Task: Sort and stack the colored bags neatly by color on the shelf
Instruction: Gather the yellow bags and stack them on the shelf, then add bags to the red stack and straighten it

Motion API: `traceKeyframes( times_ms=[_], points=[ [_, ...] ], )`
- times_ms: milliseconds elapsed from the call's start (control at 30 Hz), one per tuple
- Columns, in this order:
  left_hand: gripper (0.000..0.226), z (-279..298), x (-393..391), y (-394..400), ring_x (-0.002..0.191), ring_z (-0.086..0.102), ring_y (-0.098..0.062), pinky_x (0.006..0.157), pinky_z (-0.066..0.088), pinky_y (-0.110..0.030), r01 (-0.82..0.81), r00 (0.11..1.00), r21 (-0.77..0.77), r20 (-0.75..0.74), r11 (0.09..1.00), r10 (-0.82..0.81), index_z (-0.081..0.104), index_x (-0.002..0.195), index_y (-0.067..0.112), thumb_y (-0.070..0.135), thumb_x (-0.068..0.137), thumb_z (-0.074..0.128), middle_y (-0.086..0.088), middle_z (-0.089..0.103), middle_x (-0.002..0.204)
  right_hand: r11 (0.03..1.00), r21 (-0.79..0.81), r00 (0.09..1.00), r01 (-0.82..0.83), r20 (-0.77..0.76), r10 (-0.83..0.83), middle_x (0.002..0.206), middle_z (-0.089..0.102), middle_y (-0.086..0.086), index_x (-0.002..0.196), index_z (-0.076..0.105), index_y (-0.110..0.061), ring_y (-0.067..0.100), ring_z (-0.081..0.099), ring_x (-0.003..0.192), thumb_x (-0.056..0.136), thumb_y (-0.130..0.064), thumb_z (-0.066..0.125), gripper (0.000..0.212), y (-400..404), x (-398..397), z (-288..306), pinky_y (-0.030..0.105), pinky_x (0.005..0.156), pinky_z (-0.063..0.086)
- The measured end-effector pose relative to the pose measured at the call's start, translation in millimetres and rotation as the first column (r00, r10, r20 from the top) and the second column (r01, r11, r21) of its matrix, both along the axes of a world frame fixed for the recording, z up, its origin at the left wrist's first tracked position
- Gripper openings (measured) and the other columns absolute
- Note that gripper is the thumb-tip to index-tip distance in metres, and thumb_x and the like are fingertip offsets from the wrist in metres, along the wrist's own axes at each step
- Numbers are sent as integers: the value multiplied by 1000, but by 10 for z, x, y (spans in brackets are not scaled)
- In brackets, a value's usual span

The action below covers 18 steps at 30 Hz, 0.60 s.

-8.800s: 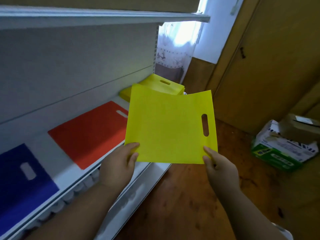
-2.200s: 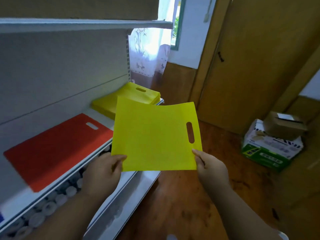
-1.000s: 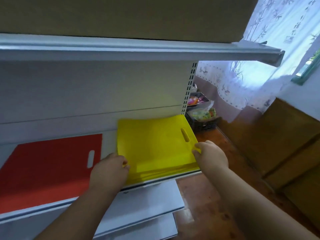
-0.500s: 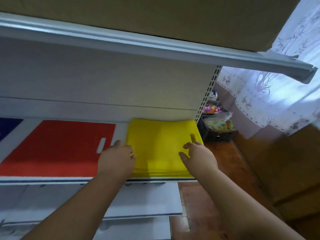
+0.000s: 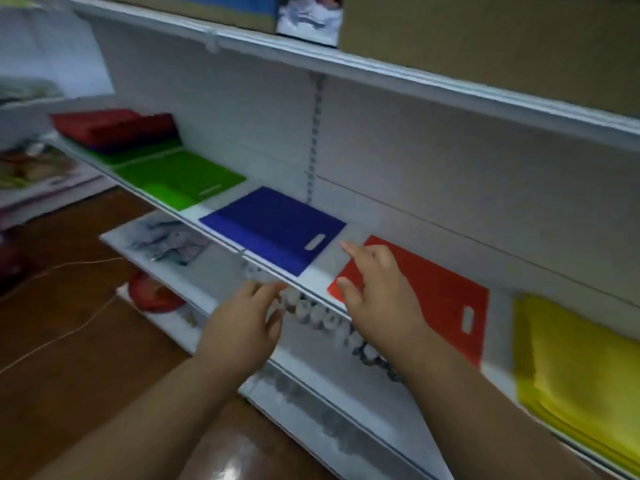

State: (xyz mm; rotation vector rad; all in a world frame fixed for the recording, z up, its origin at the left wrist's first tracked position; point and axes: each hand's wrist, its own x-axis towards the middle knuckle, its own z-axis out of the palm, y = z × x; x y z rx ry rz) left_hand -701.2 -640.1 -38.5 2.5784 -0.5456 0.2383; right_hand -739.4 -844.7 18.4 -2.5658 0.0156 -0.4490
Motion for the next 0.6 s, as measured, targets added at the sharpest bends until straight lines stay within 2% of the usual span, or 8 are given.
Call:
traceKeyframes(
  times_ms=[100,200,300,400,500,600],
  points=[
    [31,62,177,933,92,63,-15,74,53,-32,-149,989,27,0,989,149,59,126,36,36,95,56,9,53,125,995,41,996,-91,10,91,130,49,-3,143,45,-28,15,54,100,96,-32,56,48,801,466,63,27,82,41],
    [32,123,362,1623,83,62,-6,68,54,-25,-294,955,17,-30,956,294,55,127,41,40,95,53,16,58,118,986,66,987,-156,41,153,131,43,-8,139,49,-28,9,54,84,96,-33,56,44,1410,844,110,27,76,39],
    [37,161,579,2057,89,61,-6,69,54,-24,-382,924,-15,-33,924,382,50,132,41,40,95,53,17,60,112,972,68,974,-223,45,220,129,42,-11,138,48,-31,8,56,78,96,-35,55,43,1840,1249,116,26,69,42],
    [41,164,885,2398,95,61,-7,76,55,-31,-448,894,-53,-20,892,448,47,135,40,40,94,55,16,60,111,957,94,961,-276,21,275,116,50,-14,137,48,-31,5,54,78,95,-36,56,42,2185,1732,104,24,66,43],
    [42,111,1311,2710,85,58,-4,68,55,-26,-498,867,-58,-24,865,497,42,135,44,42,95,55,19,58,99,938,124,945,-322,-7,326,100,57,-15,139,46,-31,5,56,82,95,-38,56,45,2531,2264,76,28,67,49],
    [46,76,1678,3009,83,58,-3,66,56,-23,-551,834,-64,-52,832,549,37,137,46,43,95,54,20,57,100,916,124,920,-383,-43,390,89,58,-14,141,43,-30,2,56,76,96,-38,57,48,2915,2769,43,21,57,42]
  ],
)
